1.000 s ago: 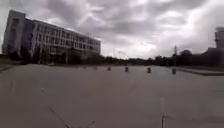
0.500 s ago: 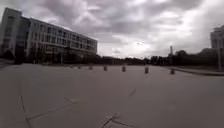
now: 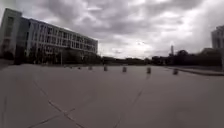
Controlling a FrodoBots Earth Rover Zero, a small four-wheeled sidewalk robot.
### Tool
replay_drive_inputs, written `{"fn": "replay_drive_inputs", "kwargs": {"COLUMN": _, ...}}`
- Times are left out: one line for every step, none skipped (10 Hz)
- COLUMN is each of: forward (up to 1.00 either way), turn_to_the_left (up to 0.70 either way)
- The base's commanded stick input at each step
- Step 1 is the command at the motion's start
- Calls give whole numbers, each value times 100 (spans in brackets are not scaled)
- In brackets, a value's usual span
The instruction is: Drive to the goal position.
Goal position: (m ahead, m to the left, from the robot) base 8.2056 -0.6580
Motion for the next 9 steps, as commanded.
{"fn": "replay_drive_inputs", "kwargs": {"forward": 70, "turn_to_the_left": -35}}
{"fn": "replay_drive_inputs", "kwargs": {"forward": 70, "turn_to_the_left": -35}}
{"fn": "replay_drive_inputs", "kwargs": {"forward": 70, "turn_to_the_left": -35}}
{"fn": "replay_drive_inputs", "kwargs": {"forward": 70, "turn_to_the_left": -16}}
{"fn": "replay_drive_inputs", "kwargs": {"forward": 70, "turn_to_the_left": 0}}
{"fn": "replay_drive_inputs", "kwargs": {"forward": 70, "turn_to_the_left": 0}}
{"fn": "replay_drive_inputs", "kwargs": {"forward": 70, "turn_to_the_left": 0}}
{"fn": "replay_drive_inputs", "kwargs": {"forward": 70, "turn_to_the_left": 0}}
{"fn": "replay_drive_inputs", "kwargs": {"forward": 70, "turn_to_the_left": 0}}
